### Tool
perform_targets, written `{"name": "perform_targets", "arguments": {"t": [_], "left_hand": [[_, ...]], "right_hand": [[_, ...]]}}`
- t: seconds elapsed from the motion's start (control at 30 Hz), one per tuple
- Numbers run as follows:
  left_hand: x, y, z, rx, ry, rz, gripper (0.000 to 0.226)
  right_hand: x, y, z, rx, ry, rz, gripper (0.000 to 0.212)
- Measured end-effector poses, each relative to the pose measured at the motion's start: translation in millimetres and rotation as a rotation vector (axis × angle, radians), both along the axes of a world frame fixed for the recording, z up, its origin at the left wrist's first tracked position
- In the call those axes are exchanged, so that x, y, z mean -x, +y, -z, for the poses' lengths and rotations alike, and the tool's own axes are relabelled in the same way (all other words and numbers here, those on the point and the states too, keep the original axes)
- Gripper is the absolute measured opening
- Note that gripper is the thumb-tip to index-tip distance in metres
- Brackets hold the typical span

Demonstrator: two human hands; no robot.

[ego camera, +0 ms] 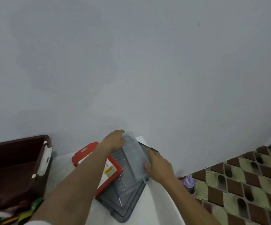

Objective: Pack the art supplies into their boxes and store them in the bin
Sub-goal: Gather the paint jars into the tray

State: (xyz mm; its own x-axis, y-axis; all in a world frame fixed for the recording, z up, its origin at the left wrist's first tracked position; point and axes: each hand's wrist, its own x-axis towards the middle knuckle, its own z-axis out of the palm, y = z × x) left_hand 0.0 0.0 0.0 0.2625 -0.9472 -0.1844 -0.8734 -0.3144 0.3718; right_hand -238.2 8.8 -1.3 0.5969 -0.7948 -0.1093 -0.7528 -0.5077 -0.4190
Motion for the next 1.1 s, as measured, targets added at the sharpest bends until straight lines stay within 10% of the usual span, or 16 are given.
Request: {"name": "perform_targets", "arguments": {"t": [0.73, 1.1], "left_hand": [[0.5, 13.0, -47.4, 0.138, 0.158, -0.170, 0.053], [-32.7, 114.9, -95.6, 0.234, 0.278, -0.298, 0.064]], "right_hand": [[-2.8, 29.9, -15.0, -0.212, -0.766, 0.631, 0.024], [-28.6, 58.3, -63.3, -0.034, -0.839, 0.448, 0.034]]}}
